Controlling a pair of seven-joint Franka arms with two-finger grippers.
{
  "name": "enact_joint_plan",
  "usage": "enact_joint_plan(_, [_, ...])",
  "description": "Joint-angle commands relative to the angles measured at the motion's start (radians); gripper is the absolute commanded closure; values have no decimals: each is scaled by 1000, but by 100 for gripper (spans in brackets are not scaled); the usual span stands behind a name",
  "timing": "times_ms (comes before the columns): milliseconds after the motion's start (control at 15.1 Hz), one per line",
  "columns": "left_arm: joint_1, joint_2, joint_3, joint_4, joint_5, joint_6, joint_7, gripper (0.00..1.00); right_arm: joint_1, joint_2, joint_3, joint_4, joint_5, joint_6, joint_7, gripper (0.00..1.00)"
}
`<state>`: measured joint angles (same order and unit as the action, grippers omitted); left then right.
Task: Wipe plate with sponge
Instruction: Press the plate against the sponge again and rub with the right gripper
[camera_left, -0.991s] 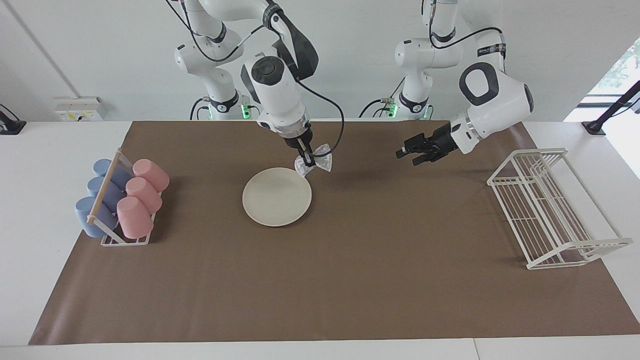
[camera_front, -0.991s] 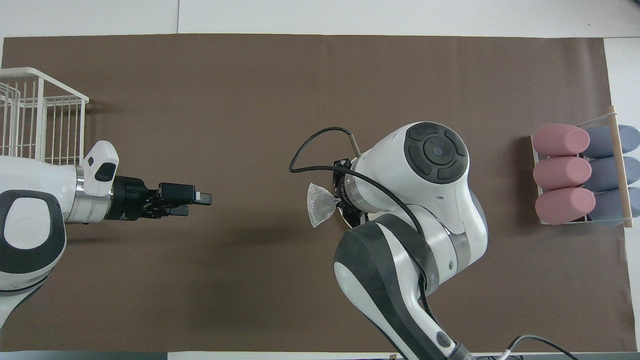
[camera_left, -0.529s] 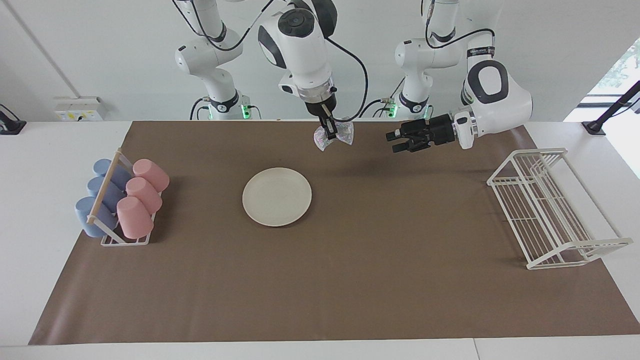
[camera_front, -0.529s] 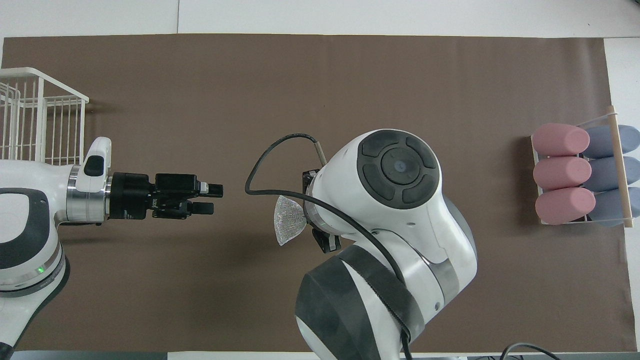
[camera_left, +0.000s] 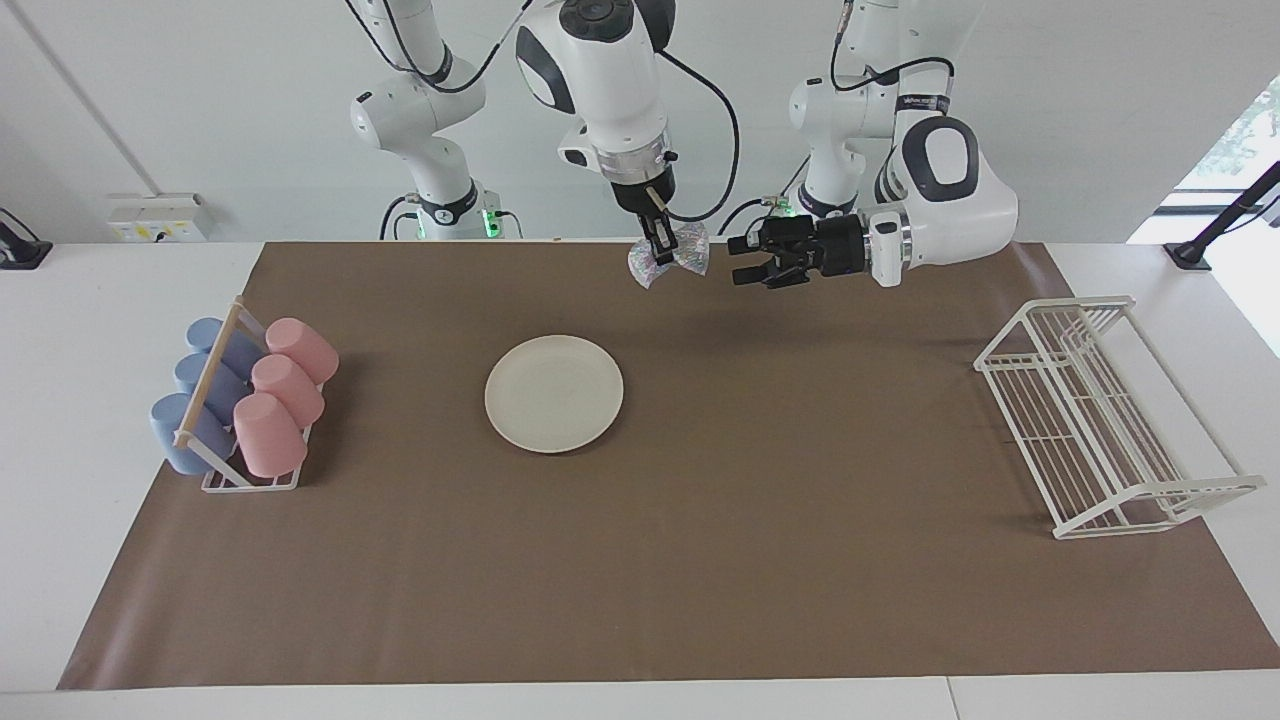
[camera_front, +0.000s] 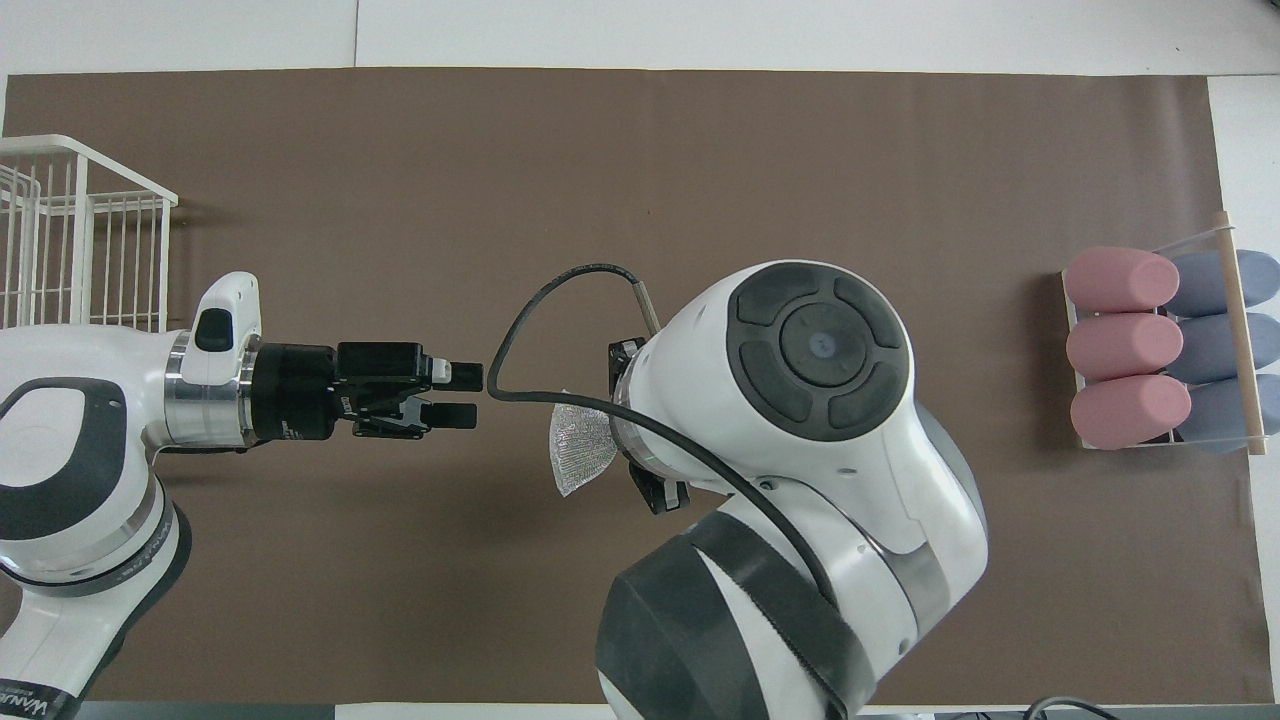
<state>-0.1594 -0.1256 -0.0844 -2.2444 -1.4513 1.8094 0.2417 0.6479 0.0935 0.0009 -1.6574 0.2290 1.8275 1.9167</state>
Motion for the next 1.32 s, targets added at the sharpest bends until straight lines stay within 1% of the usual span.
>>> enact_joint_plan(0, [-31,-3,8,-1,-18,33,4,0,3,-3,1,1,-30,-5,27,100])
enact_joint_plan(66, [-34,-3,6,-3,-18,34,2,0,3,-3,1,1,-28,-5,27,100])
enact_joint_plan(132, [-52,-3,6,-3,-18,48,-4,2,3,-3,1,1,-28,-5,27,100])
enact_joint_plan(198, [-69,-3,6,-4,-18,76,-12,9,3,-3,1,1,-30,-5,27,100])
enact_joint_plan(264, [-71,-3,6,-4,-18,76,-12,19,3,-3,1,1,-28,-5,27,100])
enact_joint_plan(330, [-71,-3,6,-4,-18,73,-13,38,1,-3,1,1,-28,-5,27,100])
enact_joint_plan(396, [-72,-3,6,-4,-18,73,-13,62,1,-3,1,1,-28,-4,27,100])
enact_joint_plan(462, [-72,-5,6,-6,-18,74,-21,79,1,-3,1,-1,-28,-4,27,100])
enact_joint_plan(529, [-83,-5,6,-6,-18,76,-34,100,1,-3,1,-1,-30,-4,27,100])
enact_joint_plan(1189, [-91,-14,9,-11,-18,77,-78,100,-7,-3,1,-1,-30,-5,15,100])
enact_joint_plan(1255, [-85,-14,9,-11,-18,73,-78,100,-8,-6,-1,-1,-34,-8,-5,74])
